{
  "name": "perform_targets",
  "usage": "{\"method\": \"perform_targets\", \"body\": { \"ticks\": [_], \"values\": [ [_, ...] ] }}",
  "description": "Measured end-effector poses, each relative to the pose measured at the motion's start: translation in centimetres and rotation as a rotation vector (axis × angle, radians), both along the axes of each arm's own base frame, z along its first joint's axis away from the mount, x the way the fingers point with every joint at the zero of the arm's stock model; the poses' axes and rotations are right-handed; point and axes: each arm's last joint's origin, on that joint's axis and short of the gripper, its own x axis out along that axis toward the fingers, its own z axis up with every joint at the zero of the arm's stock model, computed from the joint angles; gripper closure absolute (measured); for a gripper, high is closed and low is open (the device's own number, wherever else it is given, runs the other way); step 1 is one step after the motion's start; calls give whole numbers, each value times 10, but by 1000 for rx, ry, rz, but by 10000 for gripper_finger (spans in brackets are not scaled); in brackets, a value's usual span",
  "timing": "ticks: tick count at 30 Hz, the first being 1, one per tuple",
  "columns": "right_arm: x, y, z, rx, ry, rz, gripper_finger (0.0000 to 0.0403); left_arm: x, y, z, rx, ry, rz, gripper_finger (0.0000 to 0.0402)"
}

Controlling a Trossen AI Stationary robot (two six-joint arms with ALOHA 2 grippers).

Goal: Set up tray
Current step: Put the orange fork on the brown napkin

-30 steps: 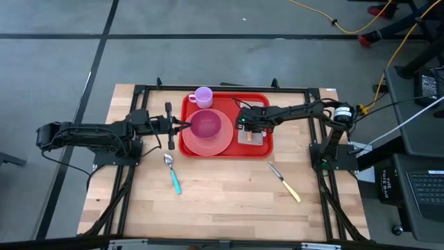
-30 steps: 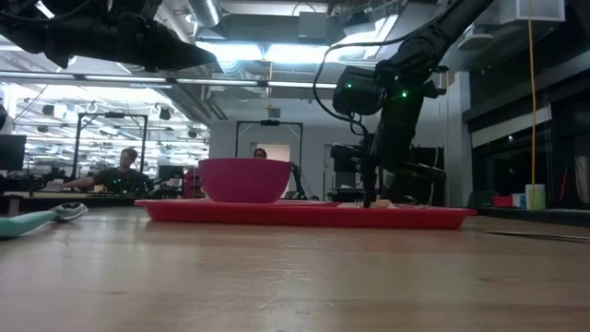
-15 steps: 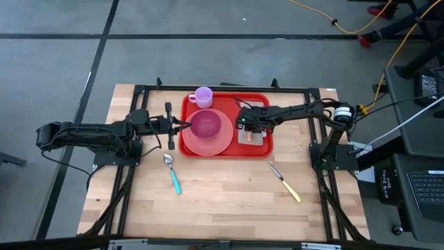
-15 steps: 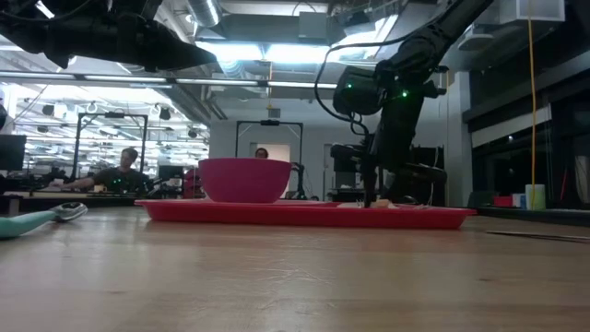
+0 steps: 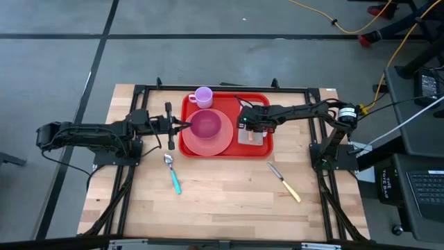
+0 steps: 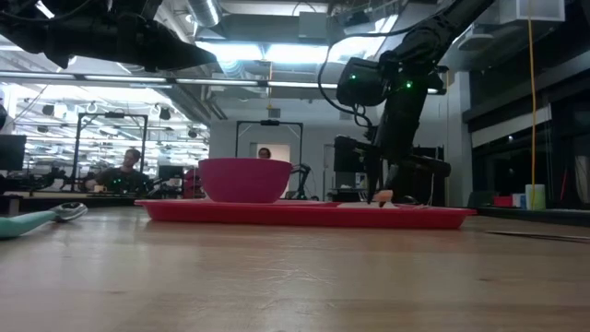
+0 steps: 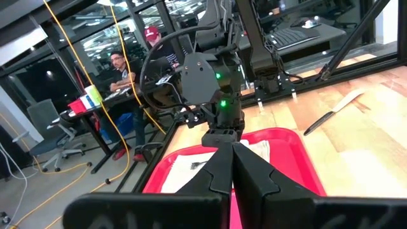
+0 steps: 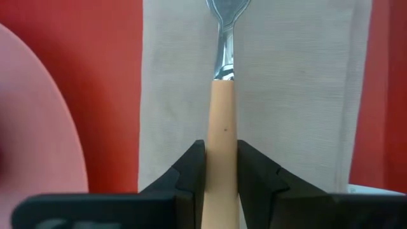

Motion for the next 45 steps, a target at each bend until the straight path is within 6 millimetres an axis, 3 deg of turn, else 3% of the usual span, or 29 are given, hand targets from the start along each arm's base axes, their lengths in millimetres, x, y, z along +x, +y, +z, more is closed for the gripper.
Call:
{"method": "perform_targets", "body": {
  "ticks": [45],
  "values": [
    [4, -1, -6, -4, -4, -2, 333, 0, 0, 0, -8, -1, 0, 394]
  ]
}}
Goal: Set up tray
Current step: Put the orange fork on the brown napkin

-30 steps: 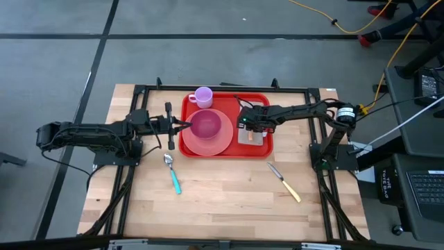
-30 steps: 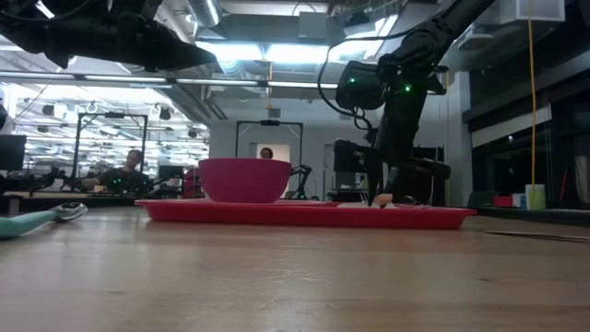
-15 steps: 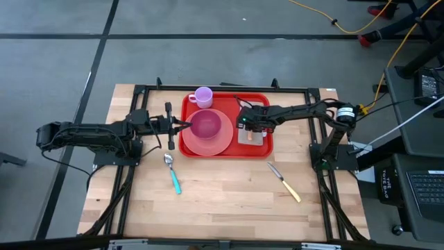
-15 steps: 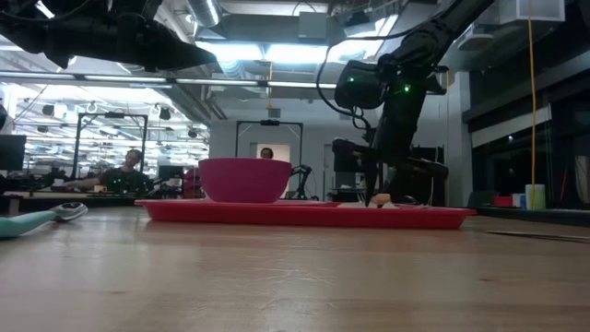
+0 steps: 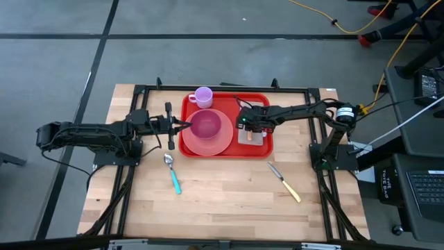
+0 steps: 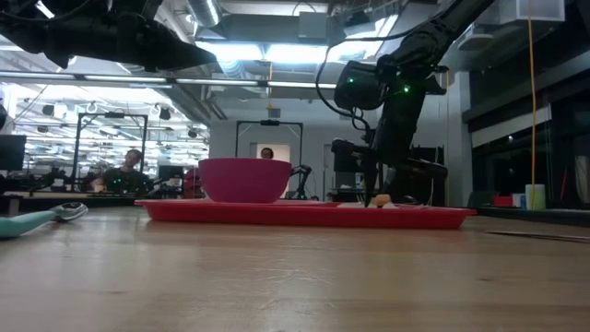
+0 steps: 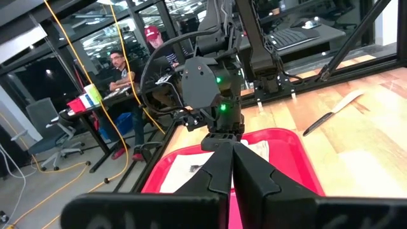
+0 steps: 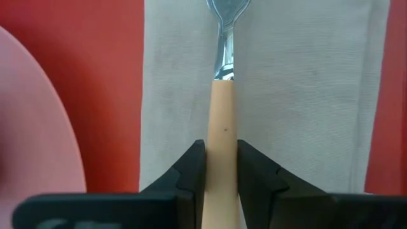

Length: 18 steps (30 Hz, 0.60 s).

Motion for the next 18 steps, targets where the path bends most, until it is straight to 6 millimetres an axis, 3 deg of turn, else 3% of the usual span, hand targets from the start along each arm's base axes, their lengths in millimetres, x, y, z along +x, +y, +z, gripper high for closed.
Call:
{"method": "perform_targets", "body": {
  "ticks": [6, 13, 18],
  "values": [
    [0, 0, 0, 1, 1, 0, 332, 0, 0, 0, 0, 0, 0, 396],
    [0, 0, 0, 6, -3, -10, 303, 0, 0, 0, 0, 0, 0, 396],
    [0, 0, 0, 6, -2, -9, 311, 0, 0, 0, 0, 0, 0, 399]
  ]
}}
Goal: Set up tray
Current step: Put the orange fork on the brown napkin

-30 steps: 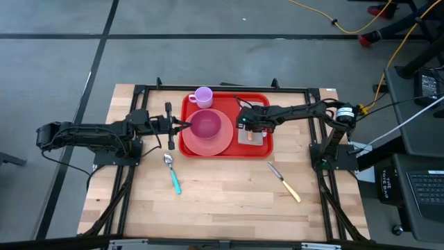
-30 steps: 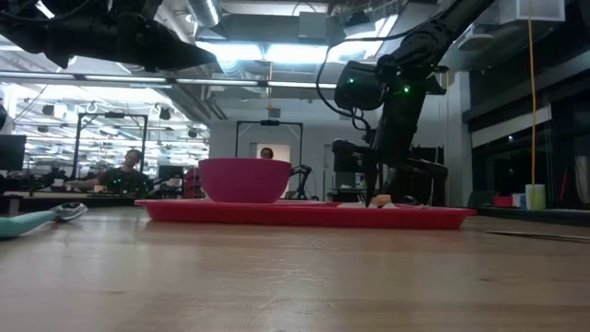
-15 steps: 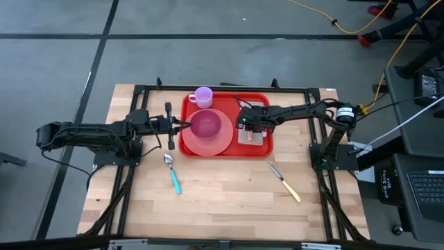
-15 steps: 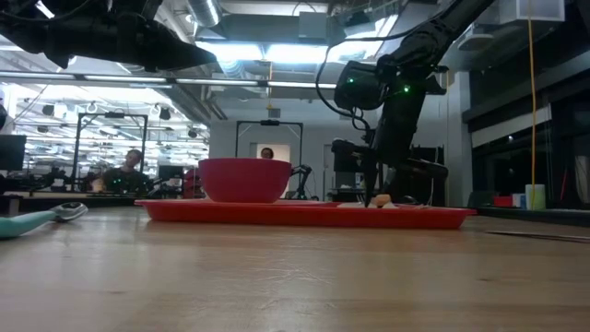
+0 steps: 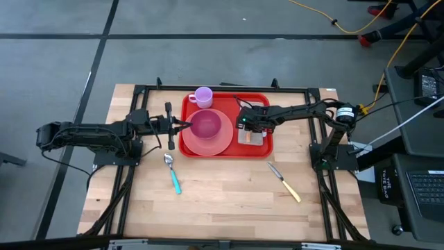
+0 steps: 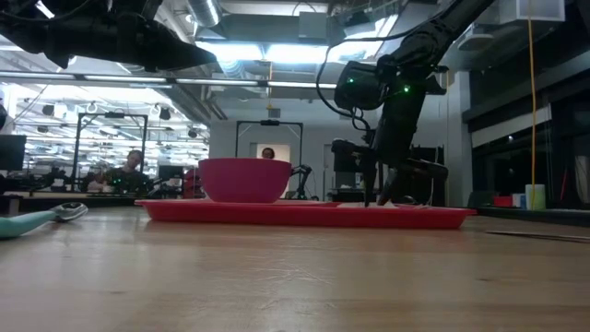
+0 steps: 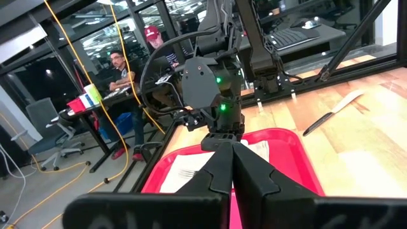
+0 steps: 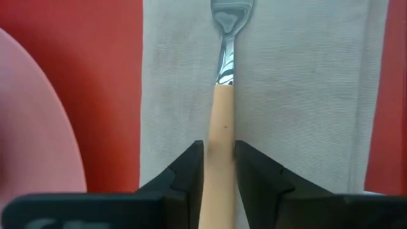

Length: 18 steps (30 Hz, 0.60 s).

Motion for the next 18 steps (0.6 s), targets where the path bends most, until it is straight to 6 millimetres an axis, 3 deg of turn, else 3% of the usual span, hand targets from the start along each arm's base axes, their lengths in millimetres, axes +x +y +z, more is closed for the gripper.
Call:
{"method": "perform_targets", "body": {
  "ticks": [18],
  "values": [
    [-6, 2, 0, 15, 69, 38, 321, 0, 0, 0, 0, 0, 0, 398]
  ]
}}
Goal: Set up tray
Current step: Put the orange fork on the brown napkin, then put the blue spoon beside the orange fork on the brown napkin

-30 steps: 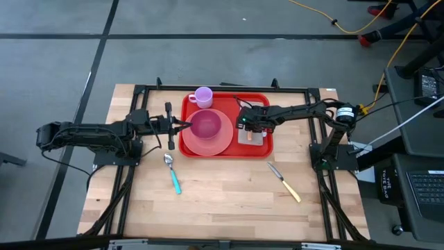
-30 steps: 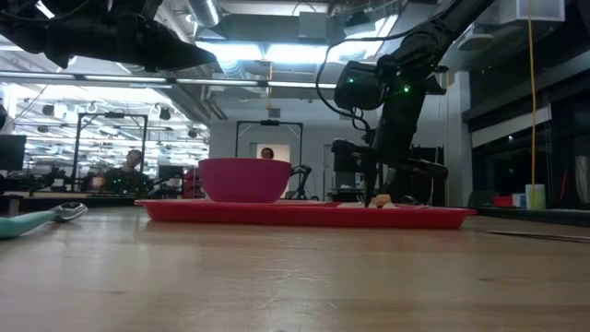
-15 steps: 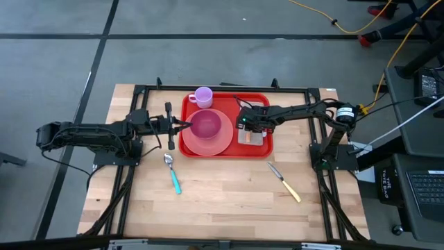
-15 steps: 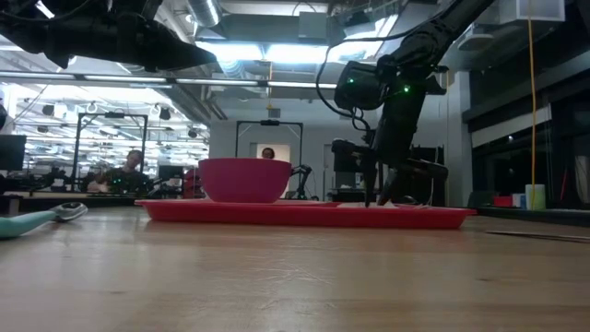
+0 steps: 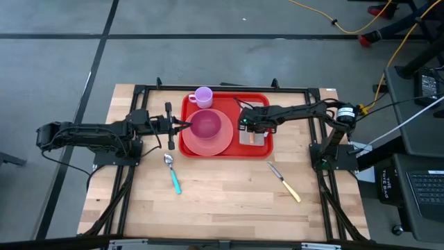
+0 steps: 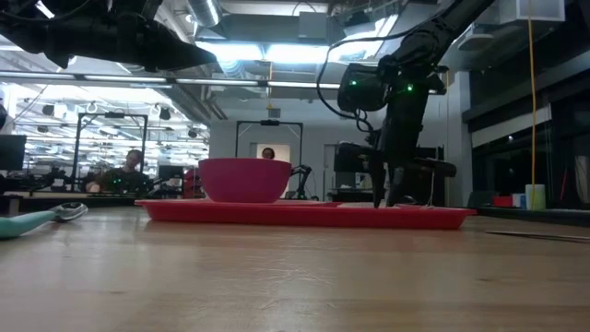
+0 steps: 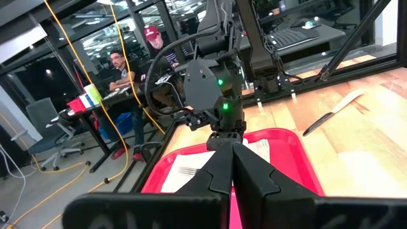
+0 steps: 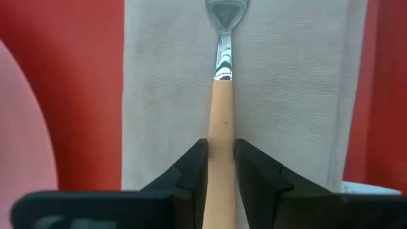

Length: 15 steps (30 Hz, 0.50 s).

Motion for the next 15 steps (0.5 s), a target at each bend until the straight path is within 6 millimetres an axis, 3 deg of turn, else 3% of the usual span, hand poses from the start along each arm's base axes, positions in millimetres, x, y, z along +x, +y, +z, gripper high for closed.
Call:
{"method": "perform_targets", "body": {
  "ticks": [7, 15],
  "values": [
    [-4, 0, 21, -50, -55, -8, 321, 0, 0, 0, 0, 1, 0, 396],
    [-9, 8, 58, -183, -129, 46, 321, 0, 0, 0, -1, 3, 0, 397]
  ]
}}
